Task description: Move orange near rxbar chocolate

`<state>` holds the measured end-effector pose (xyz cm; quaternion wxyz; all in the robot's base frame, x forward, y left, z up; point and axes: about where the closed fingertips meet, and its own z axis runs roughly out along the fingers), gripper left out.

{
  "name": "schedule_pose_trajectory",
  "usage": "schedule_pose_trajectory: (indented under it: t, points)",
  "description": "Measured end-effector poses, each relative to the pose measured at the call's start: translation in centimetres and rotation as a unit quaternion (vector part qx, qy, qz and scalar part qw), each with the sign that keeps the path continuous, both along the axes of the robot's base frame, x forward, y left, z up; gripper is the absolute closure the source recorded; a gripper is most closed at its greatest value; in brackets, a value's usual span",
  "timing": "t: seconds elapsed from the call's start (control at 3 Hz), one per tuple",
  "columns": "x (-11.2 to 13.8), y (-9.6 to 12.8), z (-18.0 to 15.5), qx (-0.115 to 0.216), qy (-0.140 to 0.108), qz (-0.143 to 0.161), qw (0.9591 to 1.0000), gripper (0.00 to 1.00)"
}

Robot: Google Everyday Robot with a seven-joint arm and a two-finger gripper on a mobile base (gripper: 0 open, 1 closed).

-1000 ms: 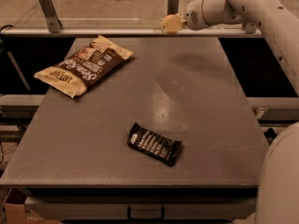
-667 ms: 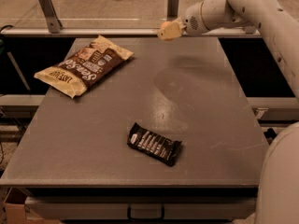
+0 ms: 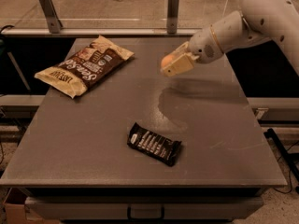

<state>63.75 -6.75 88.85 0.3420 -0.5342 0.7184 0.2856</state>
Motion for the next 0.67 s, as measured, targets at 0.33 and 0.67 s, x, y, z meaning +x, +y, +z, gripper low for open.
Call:
schedule_pose_trajectory:
  t: [0.33,0.67]
  points:
    - [-5.4,-0.4,-2.9,-0.028,0.033,0.068,0.9968,1.00]
    - [-10.2,0.4,-4.6,-0.042,0.047,0.142,0.9879,1.00]
